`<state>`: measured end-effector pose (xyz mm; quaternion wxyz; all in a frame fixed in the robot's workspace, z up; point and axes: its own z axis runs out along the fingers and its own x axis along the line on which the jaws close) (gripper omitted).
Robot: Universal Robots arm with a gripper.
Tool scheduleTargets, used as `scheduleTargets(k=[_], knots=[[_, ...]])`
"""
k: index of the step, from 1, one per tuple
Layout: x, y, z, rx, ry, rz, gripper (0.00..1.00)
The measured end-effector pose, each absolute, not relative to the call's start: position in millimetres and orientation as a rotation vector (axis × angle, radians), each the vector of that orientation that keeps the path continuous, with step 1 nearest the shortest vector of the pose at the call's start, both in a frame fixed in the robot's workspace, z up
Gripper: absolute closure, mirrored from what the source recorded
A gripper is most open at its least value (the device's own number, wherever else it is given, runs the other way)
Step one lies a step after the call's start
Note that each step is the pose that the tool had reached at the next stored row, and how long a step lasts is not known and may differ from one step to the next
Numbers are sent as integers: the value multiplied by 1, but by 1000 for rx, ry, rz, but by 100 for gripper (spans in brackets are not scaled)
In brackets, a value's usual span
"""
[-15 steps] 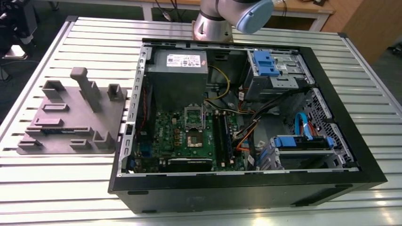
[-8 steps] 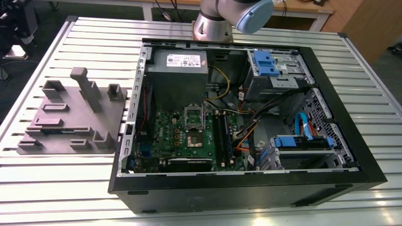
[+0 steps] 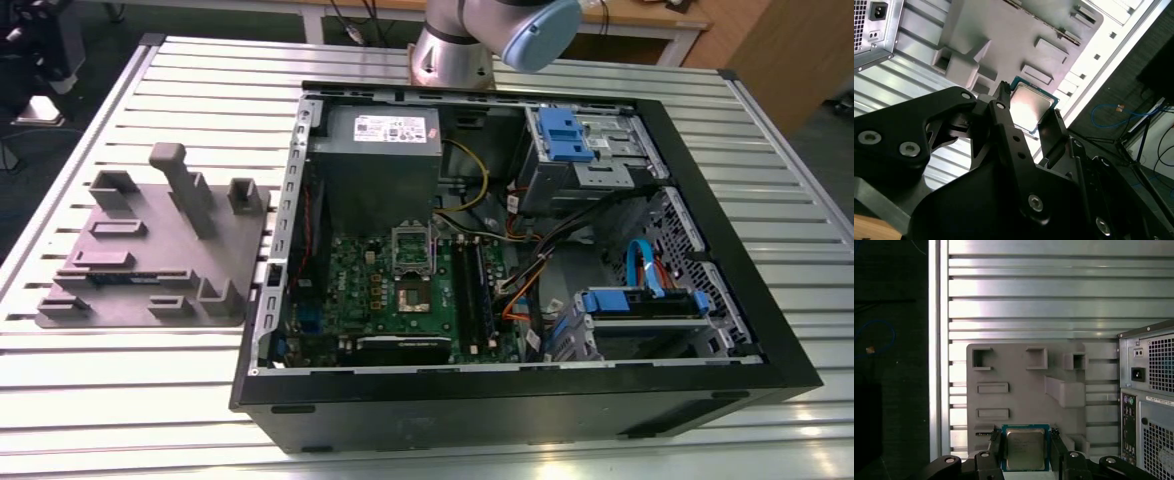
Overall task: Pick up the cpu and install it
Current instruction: 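Pick up the cpu and move it towards the insertion slot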
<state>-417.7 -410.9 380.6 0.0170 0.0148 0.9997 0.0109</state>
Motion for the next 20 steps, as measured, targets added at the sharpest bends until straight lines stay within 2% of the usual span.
scheduleTargets(k=[20], knots=[[-410, -411, 381, 46, 3107, 34, 53]])
